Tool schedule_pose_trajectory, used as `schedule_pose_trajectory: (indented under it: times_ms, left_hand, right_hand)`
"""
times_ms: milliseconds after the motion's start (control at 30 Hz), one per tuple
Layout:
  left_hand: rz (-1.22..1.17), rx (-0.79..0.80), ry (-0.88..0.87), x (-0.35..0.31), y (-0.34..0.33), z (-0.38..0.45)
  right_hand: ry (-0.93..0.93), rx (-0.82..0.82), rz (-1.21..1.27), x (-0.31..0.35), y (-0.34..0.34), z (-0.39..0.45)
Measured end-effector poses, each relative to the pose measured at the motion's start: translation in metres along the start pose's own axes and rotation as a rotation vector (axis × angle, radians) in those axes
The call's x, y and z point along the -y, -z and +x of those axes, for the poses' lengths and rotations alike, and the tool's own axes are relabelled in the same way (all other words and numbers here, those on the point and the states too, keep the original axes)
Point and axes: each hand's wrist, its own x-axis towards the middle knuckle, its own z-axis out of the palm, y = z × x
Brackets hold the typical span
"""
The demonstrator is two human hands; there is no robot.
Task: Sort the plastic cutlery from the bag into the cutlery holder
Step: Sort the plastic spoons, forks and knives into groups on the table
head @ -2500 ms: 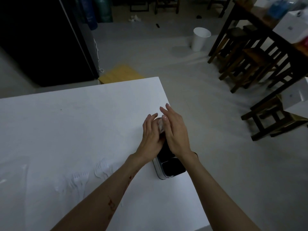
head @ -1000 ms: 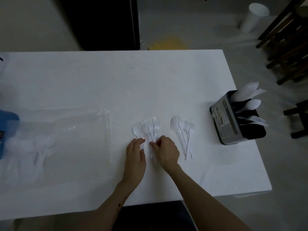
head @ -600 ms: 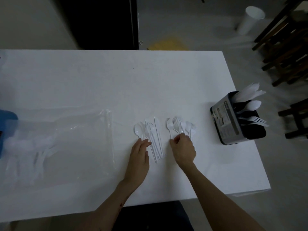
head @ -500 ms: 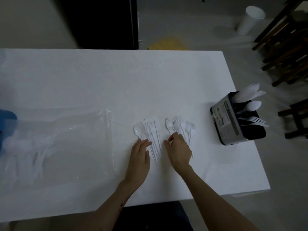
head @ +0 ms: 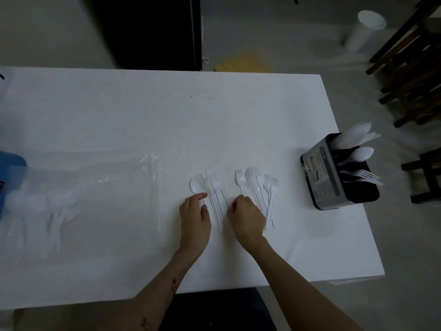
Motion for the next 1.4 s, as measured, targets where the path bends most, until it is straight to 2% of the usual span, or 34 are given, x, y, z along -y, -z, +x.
schedule_pose_trajectory:
  times_ms: [67, 167, 233, 300, 367, 433, 533, 767, 1100, 1233, 1333, 1400]
  left_hand:
    - [-0.018, 0.010, 0.014, -0.001, -0.001, 0.002]
    - [-0.111, 0.000, 0.060, -0.007, -0.001, 0.007]
    - [-0.199, 0.014, 0.157, -0.016, -0.001, 0.013]
    - [-0.322, 0.073, 0.271, -0.021, -0.001, 0.020]
    - [-0.412, 0.067, 0.317, -0.020, -0.004, 0.027]
    - [-0.386, 0.000, 0.337, -0.017, -0.004, 0.029]
    - [-0.437, -0.071, 0.413, -0.012, -0.001, 0.028]
    - [-0.446, -0.034, 0.431, -0.001, 0.001, 0.021]
    - [-0.497, -0.003, 0.409, 0.000, -0.005, 0.016]
    - [-0.513, 0.006, 0.411, 0.003, -0.006, 0.015]
    - [-0.546, 0.004, 0.417, 0.005, -0.005, 0.014]
    - [-0.572, 0.002, 0.439, 0.006, -0.005, 0.013]
  right_hand:
    - [-0.064, 0.001, 0.111, -0.004, 0.002, 0.002]
    - [-0.134, -0.018, 0.436, -0.014, 0.006, 0.003]
    - [-0.011, 0.019, 0.585, -0.018, 0.009, 0.000]
    - [0.134, 0.132, 0.636, -0.018, 0.011, -0.004]
    - [0.191, 0.181, 0.627, -0.016, 0.008, -0.005]
    - [0.138, 0.103, 0.584, -0.013, 0.001, -0.002]
    - [0.019, -0.010, 0.361, -0.003, -0.008, 0.002]
    - [-0.009, 0.016, 0.175, 0.004, -0.007, 0.006]
    - [-0.141, 0.010, 0.393, -0.029, 0.005, 0.014]
    - [-0.179, -0.054, 0.301, -0.028, 0.006, 0.016]
    - [-0.098, -0.126, 0.214, -0.027, 0.007, 0.012]
    - [0.014, -0.077, 0.180, -0.025, 0.005, 0.007]
